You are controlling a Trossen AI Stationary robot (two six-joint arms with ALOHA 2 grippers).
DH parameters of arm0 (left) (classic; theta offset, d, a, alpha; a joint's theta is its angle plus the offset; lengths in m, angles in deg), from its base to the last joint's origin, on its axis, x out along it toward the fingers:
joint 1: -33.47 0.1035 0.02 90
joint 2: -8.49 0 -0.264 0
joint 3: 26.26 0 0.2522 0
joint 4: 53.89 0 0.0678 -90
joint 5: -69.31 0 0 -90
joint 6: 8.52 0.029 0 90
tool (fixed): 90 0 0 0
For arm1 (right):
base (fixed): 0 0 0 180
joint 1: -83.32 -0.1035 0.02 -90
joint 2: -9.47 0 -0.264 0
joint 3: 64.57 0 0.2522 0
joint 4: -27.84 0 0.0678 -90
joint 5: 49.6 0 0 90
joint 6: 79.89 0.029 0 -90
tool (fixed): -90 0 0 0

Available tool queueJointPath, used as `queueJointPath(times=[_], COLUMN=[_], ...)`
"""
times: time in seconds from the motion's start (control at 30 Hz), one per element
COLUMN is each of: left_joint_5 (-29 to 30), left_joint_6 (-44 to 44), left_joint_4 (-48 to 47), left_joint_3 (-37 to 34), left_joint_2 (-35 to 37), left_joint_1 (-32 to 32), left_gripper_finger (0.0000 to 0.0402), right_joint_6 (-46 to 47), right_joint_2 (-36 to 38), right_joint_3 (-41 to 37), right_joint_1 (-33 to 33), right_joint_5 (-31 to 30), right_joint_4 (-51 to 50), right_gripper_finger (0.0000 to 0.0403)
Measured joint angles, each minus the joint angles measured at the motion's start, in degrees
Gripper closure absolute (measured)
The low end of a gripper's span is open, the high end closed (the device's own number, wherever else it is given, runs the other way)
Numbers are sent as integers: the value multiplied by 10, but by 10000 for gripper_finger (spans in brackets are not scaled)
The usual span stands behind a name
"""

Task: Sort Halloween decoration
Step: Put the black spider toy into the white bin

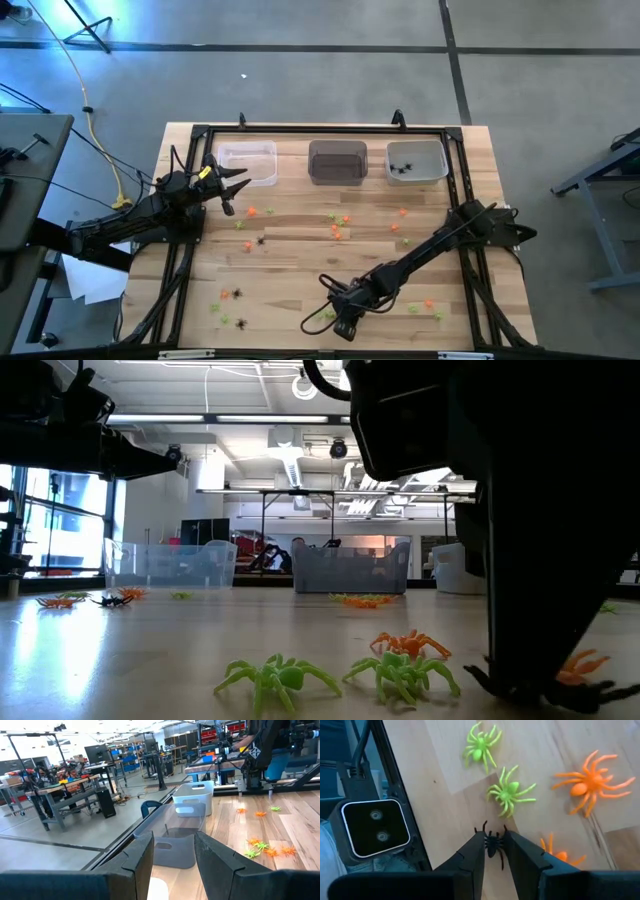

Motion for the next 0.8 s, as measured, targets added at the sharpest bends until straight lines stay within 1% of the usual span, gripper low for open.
queueJointPath(times=[0.47, 0.8], left_joint_5=[0, 0], left_joint_6=[0, 0], left_joint_4=[0, 0], left_joint_3=[0, 0], left_joint_2=[0, 0], left_joint_1=[0, 0], left_gripper_finger=[271, 271], right_joint_6=[-8, -41], right_joint_2=[2, 1], right_joint_3=[2, 0], right_joint_1=[1, 2], right_joint_5=[-17, -18], right_joint_4=[-70, -75], right_gripper_finger=[325, 324])
